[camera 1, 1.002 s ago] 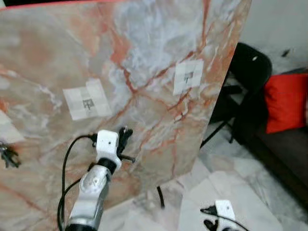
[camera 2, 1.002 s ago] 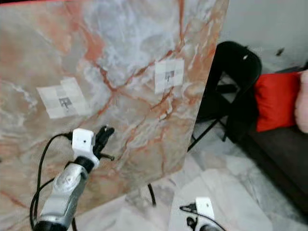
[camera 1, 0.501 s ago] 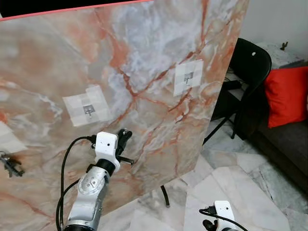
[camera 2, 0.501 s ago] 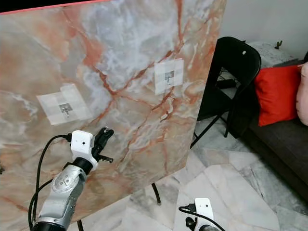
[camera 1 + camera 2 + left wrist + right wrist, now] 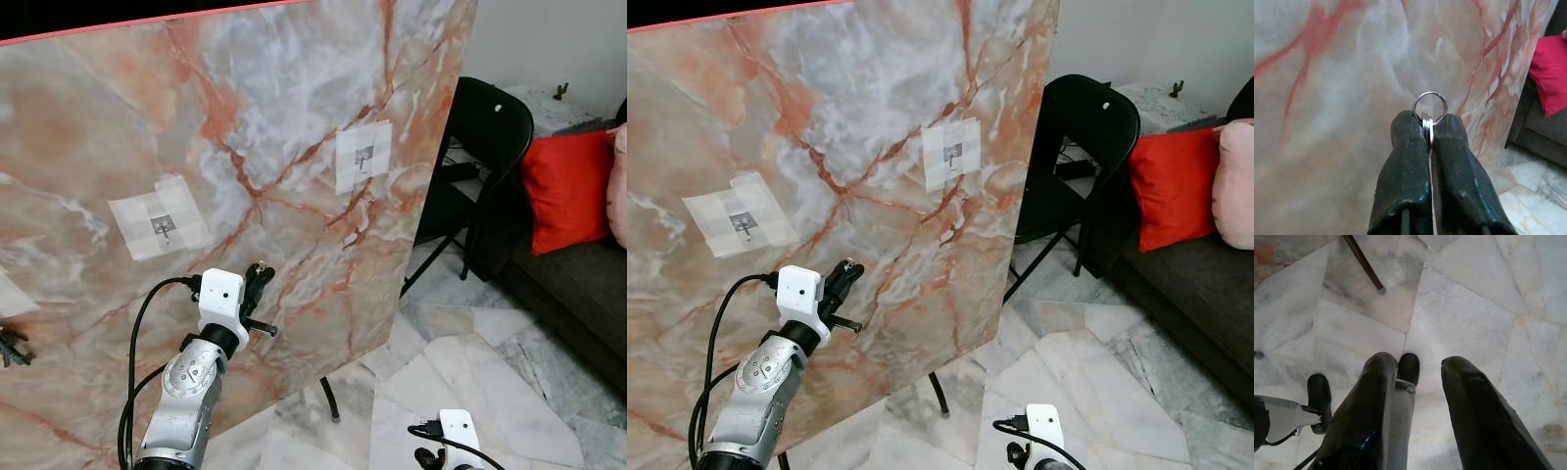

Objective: Hang keys on a hook

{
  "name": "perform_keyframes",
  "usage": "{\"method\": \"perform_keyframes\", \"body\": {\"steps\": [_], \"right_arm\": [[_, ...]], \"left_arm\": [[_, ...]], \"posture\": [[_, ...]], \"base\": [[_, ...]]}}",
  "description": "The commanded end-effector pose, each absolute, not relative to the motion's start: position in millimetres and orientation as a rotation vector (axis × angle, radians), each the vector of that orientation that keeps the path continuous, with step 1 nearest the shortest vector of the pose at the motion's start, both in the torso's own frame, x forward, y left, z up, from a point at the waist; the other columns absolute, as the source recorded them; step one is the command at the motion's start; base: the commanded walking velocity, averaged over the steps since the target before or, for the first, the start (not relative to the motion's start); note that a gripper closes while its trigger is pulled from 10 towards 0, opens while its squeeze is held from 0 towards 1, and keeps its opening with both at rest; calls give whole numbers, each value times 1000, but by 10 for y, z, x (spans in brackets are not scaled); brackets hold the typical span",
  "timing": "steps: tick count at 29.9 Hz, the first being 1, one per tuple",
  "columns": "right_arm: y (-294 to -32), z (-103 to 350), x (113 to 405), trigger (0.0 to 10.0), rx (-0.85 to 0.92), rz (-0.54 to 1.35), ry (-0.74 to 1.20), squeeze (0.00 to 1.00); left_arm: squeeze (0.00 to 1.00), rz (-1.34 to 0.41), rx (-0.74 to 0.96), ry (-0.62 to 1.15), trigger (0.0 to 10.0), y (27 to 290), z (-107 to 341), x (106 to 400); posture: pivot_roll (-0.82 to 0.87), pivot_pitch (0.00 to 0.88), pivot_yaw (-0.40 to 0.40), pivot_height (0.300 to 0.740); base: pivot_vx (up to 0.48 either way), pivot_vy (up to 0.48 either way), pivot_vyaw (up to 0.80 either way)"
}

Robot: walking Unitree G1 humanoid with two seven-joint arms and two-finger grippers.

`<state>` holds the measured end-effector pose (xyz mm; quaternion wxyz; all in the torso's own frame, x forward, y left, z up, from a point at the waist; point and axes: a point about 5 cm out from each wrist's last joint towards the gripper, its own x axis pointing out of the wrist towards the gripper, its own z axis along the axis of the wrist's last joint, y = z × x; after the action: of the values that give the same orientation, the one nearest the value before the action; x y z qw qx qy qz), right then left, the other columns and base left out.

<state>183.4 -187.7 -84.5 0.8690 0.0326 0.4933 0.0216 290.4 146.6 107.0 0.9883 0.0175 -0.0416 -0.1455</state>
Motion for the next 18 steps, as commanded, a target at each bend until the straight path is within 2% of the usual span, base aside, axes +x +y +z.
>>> {"method": "perform_keyframes", "body": {"steps": [1, 12, 18], "right_arm": [[-1892, -849, 1823, 10000, 74, 32, 1032, 0], [-1900, -850, 1821, 10000, 79, 22, 1036, 0], [-1901, -851, 1818, 10000, 69, 31, 1042, 0]], "left_arm": [[0, -287, 32, -110, 10000, 1481, 1114, 2885], [0, -285, 32, -112, 10000, 1478, 1121, 2893], [0, -279, 35, -110, 10000, 1491, 1116, 2893]], "posture": [[20, 26, -12, 740], [19, 32, -14, 740], [19, 32, -14, 740]], "base": [[-311, 0, 0], [-334, 0, 0], [-242, 0, -784]]}}
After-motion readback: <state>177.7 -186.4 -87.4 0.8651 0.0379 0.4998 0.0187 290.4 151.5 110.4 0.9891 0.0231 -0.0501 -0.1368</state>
